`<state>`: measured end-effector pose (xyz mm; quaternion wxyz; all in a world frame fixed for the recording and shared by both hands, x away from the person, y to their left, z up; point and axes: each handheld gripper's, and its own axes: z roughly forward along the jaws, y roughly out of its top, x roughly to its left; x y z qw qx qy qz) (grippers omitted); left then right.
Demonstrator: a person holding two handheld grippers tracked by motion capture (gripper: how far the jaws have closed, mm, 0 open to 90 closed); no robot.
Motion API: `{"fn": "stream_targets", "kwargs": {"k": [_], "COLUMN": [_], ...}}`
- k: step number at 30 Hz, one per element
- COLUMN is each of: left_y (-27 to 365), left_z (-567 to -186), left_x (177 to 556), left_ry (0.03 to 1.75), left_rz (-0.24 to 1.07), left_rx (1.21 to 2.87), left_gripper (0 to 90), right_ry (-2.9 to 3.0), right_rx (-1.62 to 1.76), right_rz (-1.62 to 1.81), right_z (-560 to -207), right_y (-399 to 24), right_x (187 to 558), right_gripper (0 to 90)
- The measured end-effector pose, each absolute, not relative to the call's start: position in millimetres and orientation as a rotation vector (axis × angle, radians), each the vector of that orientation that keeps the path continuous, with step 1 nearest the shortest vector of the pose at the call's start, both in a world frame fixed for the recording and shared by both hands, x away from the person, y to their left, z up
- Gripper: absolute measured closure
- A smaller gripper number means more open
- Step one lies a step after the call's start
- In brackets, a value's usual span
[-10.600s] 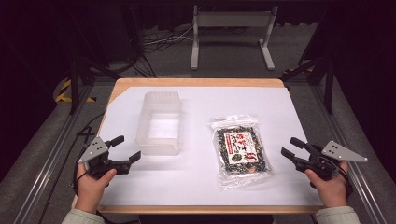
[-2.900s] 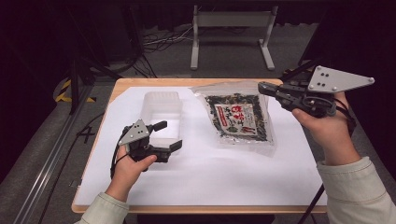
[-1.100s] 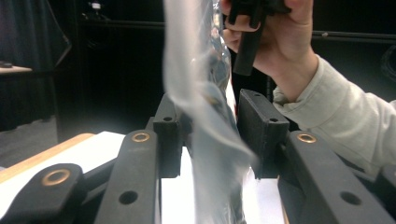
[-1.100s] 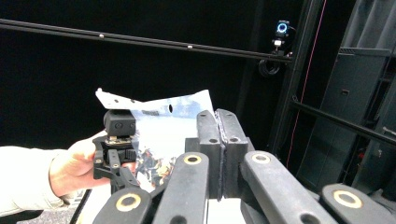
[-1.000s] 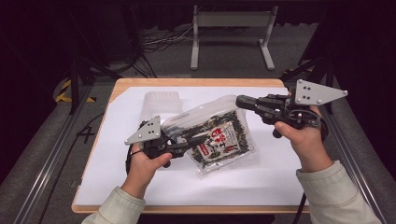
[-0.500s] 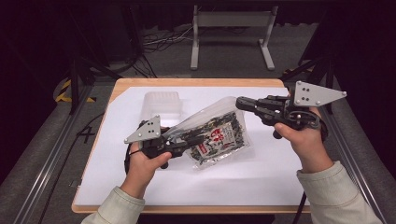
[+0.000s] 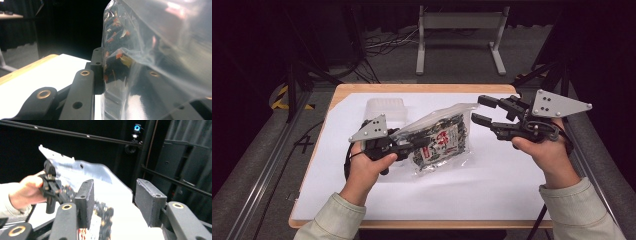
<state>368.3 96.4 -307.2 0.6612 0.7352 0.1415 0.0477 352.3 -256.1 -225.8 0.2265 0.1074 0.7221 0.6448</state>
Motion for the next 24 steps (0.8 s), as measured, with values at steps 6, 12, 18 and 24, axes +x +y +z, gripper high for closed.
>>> {"fn": "stream_targets", "kwargs": {"k": [6, 12, 18, 24], "left_y": [92, 90, 94, 99], "left_z": [-291, -276, -271, -268], "left_x": [376, 388, 399, 410], "left_ry": [0.347, 0.350, 0.382, 0.401], "left_rz": [0.123, 0.135, 0.148, 0.172], "left_rx": [1.712, 1.740, 1.759, 1.765], "left_gripper": [72.0, 71.9, 71.9, 71.9], "right_ry": [1.972, 1.981, 1.980, 2.000], "right_rx": [0.347, 0.404, 0.448, 0.528], "right_rz": [1.789, 1.773, 1.744, 1.738], "right_z": [-232, -246, -270, -290], "right_y": [-267, -275, -281, -286], "right_x": [353, 352, 348, 350], "right_gripper": [47.7, 47.8, 48.7, 47.3]}}
